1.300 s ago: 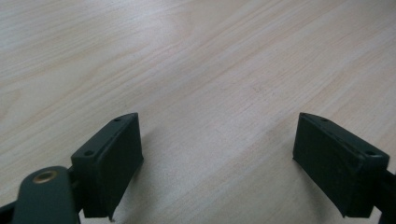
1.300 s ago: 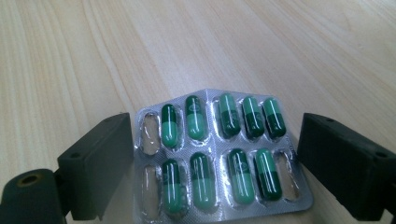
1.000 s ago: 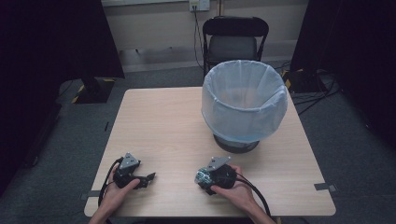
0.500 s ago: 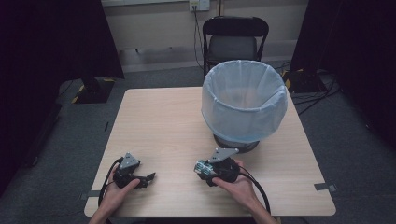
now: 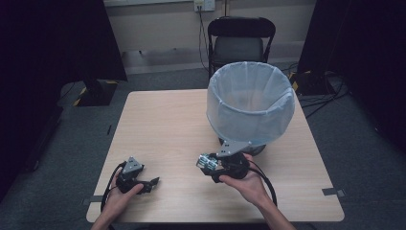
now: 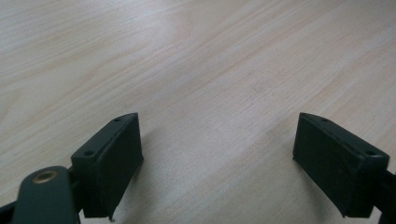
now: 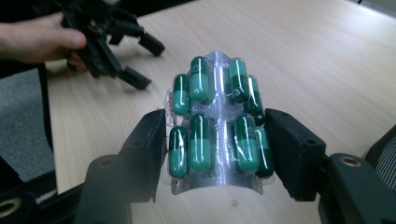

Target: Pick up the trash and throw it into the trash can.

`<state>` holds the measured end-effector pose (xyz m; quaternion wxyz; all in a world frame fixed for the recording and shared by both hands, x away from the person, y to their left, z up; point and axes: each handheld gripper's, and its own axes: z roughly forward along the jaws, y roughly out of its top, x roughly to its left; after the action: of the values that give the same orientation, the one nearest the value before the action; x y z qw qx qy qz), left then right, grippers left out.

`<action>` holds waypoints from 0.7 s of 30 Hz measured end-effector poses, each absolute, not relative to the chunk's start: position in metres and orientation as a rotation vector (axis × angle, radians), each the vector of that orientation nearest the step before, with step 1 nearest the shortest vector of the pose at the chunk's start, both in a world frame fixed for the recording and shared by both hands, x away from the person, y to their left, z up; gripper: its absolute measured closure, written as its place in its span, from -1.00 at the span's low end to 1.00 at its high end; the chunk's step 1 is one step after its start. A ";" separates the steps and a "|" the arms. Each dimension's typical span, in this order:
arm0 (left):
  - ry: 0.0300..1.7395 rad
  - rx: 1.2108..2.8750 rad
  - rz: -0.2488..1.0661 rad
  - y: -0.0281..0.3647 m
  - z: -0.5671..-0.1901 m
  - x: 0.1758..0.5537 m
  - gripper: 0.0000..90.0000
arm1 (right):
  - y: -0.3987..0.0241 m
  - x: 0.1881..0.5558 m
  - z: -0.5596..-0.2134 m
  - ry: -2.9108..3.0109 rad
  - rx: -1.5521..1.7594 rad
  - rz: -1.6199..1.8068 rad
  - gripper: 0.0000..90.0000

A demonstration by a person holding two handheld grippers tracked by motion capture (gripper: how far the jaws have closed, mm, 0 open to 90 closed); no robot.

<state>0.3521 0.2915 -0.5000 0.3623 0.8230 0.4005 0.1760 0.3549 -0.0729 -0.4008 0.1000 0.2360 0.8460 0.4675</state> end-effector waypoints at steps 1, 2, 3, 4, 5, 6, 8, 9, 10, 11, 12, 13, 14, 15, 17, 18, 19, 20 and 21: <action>1.033 2.117 0.452 0.291 -0.500 0.352 -0.66 | -0.073 0.355 -0.396 2.496 0.694 1.395 -0.10; 1.031 2.120 0.453 0.292 -0.500 0.352 -0.66 | -0.074 0.356 -0.391 2.489 0.686 1.406 -0.10; 1.033 2.117 0.452 0.291 -0.500 0.352 -0.66 | -0.074 0.356 -0.386 2.481 0.678 1.419 -0.10; 1.031 2.120 0.453 0.292 -0.500 0.352 -0.66 | -0.074 0.357 -0.382 2.477 0.673 1.426 -0.10; 1.033 2.117 0.453 0.291 -0.500 0.352 -0.66 | -0.075 0.357 -0.375 2.471 0.659 1.429 -0.10; 1.033 2.117 0.452 0.291 -0.500 0.352 -0.66 | -0.075 0.358 -0.371 2.463 0.653 1.434 -0.11; 1.032 2.117 0.453 0.291 -0.500 0.352 -0.66 | -0.077 0.361 -0.361 2.461 0.641 1.462 -0.11; 1.031 2.120 0.453 0.292 -0.500 0.352 -0.66 | -0.077 0.362 -0.355 2.457 0.632 1.461 -0.11; 1.031 2.119 0.453 0.292 -0.500 0.352 -0.66 | -0.077 0.364 -0.351 2.453 0.625 1.460 -0.11; 1.033 2.116 0.452 0.291 -0.500 0.352 -0.66 | -0.077 0.365 -0.346 2.451 0.623 1.468 -0.11; 1.032 2.117 0.452 0.291 -0.500 0.352 -0.66 | -0.077 0.366 -0.342 2.449 0.615 1.474 -0.11; 1.031 2.119 0.453 0.292 -0.500 0.352 -0.66 | -0.077 0.367 -0.337 2.441 0.606 1.476 -0.11; 1.033 2.117 0.452 0.291 -0.500 0.352 -0.66 | -0.077 0.368 -0.332 2.434 0.600 1.486 -0.11; 1.031 2.119 0.453 0.292 -0.500 0.352 -0.66 | -0.077 0.369 -0.327 2.426 0.598 1.499 -0.11; 1.033 2.116 0.452 0.291 -0.500 0.352 -0.66 | -0.080 0.371 -0.317 2.404 0.598 1.509 -0.10; 1.033 2.116 0.452 0.291 -0.500 0.352 -0.66 | -0.081 0.373 -0.311 2.387 0.608 1.504 -0.09; 1.033 2.116 0.452 0.291 -0.500 0.352 -0.66 | -0.084 0.375 -0.306 2.372 0.628 1.499 -0.09; 1.033 2.117 0.452 0.291 -0.500 0.352 -0.66 | -0.085 0.377 -0.302 2.363 0.635 1.501 -0.08; 1.033 2.117 0.452 0.291 -0.500 0.352 -0.66 | -0.089 0.379 -0.296 2.349 0.634 1.520 -0.08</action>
<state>0.3520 0.2914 -0.5001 0.3633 0.8223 0.4012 0.1757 0.3794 -0.0885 -0.2957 0.1363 0.2188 0.8112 0.5249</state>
